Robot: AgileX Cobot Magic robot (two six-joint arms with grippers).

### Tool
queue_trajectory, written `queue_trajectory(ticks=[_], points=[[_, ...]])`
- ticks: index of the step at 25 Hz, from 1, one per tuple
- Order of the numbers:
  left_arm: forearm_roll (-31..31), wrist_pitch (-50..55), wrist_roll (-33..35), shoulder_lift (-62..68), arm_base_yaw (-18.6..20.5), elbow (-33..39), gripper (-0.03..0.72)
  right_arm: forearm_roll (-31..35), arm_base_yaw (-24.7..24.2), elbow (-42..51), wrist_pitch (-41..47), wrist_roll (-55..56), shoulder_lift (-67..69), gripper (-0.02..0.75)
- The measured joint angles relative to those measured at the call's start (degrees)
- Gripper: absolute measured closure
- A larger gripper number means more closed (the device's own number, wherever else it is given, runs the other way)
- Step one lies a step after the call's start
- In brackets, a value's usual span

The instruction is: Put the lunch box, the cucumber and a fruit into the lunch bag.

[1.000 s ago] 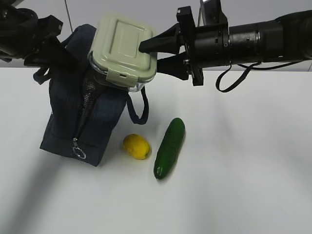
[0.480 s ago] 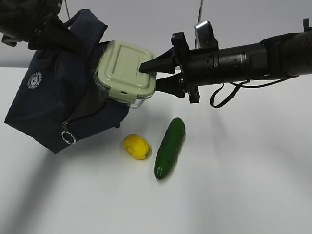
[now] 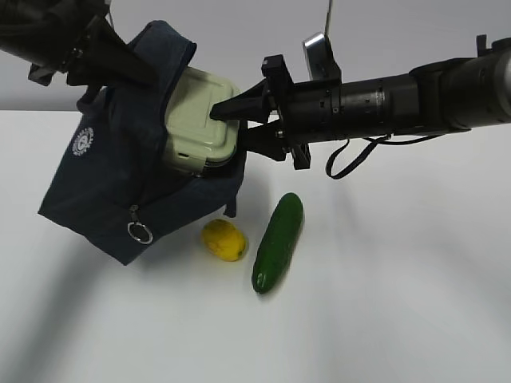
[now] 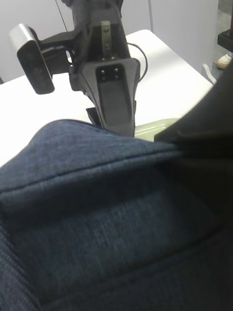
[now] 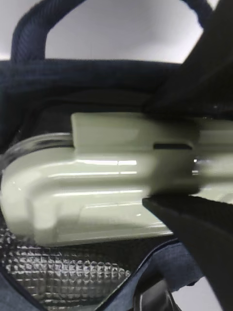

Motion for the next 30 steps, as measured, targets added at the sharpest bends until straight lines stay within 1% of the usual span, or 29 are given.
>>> queue_trajectory(ticks=[5, 11, 13, 20, 25, 30], points=[[-2.81, 0.24, 1.50, 1.72, 0.00, 0.00, 0.693, 0.66, 0.98, 0.00, -2.41, -1.56, 0.00, 0.386], [-8.88, 0.24, 4.40, 4.39, 0.00, -0.05, 0.693, 1.42, 1.88, 0.00, -7.36, -3.70, 0.00, 0.386], [-9.86, 0.24, 4.74, 4.97, 0.00, -0.13, 0.693, 2.03, 2.50, 0.00, -9.14, -4.83, 0.00, 0.386], [-10.23, 0.24, 5.32, 5.46, 0.00, -0.13, 0.693, 2.57, 4.18, -0.13, -13.94, -8.46, 0.11, 0.386], [-10.12, 0.24, 5.45, 6.18, 0.00, -0.13, 0.693, 2.68, 5.24, -3.52, -11.95, -8.71, 3.67, 0.386], [-8.48, -0.22, 5.58, 6.46, 0.00, -0.17, 0.693, 2.68, 5.24, -6.38, -10.69, -8.50, 6.74, 0.386]])
